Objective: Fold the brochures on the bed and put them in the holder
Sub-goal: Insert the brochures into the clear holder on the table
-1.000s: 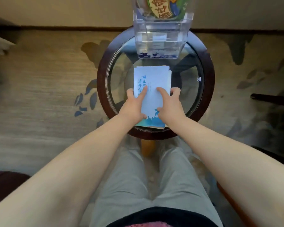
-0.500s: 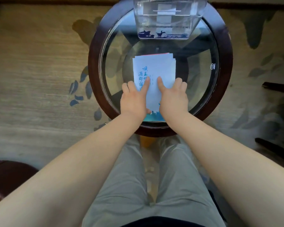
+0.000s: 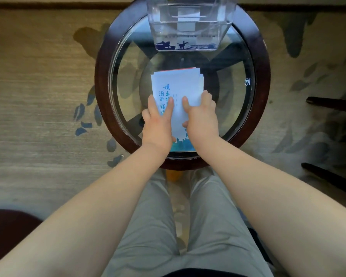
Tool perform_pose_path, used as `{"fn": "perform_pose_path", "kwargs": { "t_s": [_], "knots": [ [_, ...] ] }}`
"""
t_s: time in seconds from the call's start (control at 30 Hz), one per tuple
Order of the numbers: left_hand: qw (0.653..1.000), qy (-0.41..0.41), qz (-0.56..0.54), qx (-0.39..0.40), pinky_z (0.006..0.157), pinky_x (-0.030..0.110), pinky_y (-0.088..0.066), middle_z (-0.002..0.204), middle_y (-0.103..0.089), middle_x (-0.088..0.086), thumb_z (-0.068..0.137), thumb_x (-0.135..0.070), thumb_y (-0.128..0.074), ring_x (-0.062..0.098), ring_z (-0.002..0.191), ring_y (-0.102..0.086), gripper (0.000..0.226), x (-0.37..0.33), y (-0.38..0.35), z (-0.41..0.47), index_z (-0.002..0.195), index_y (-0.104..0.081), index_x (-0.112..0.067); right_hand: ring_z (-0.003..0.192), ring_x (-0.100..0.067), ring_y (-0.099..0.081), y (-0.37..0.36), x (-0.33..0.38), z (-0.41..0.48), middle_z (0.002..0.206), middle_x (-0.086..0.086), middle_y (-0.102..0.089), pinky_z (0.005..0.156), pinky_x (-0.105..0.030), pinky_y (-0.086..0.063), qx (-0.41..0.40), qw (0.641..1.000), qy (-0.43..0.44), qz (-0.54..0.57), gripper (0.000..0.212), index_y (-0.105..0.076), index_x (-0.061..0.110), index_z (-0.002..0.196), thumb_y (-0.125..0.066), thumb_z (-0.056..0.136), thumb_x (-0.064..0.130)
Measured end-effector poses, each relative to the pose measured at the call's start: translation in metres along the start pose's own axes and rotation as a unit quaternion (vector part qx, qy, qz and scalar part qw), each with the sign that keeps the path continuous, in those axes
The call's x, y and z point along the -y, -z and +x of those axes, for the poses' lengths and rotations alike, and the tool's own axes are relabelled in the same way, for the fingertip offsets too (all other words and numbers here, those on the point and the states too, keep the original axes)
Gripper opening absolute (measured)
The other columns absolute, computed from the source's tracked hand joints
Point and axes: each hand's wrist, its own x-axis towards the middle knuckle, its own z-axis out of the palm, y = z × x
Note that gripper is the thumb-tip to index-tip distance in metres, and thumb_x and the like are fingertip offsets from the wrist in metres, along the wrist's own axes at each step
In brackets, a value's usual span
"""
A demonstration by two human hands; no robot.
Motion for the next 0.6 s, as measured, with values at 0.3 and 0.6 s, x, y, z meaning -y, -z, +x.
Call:
{"fn": "perform_pose_path", "kwargs": {
  "t_s": [0.3,0.6],
  "knots": [
    [0.967,0.013,-0.255,-0.009,0.118,0.033,-0.03,0.162,-0.018,0.006,0.093,-0.007,-0.062,0.028,0.146,-0.022,0.084,0.009,0.029,-0.004,0.162,-0.022,-0.031,0.13,-0.026,-0.043,0.017,0.008,-0.01,0.15,0.001,-0.039,0.097,-0.041,-0.051,-0.042,0.961,-0.101,0.255,0.055,-0.072,0.031,0.125,-0.06,0.084,-0.005],
    [0.949,0.038,-0.303,-0.077,0.078,0.015,-0.04,0.133,-0.046,0.006,0.101,-0.016,-0.062,0.01,0.109,-0.053,0.094,0.002,0.073,-0.021,0.163,0.006,-0.038,0.086,-0.023,-0.058,0.066,0.004,-0.032,0.102,-0.008,-0.054,0.07,-0.037,-0.05,-0.02,0.976,-0.055,0.211,0.111,0.023,0.047,0.156,-0.065,0.095,0.018]
  ]
}}
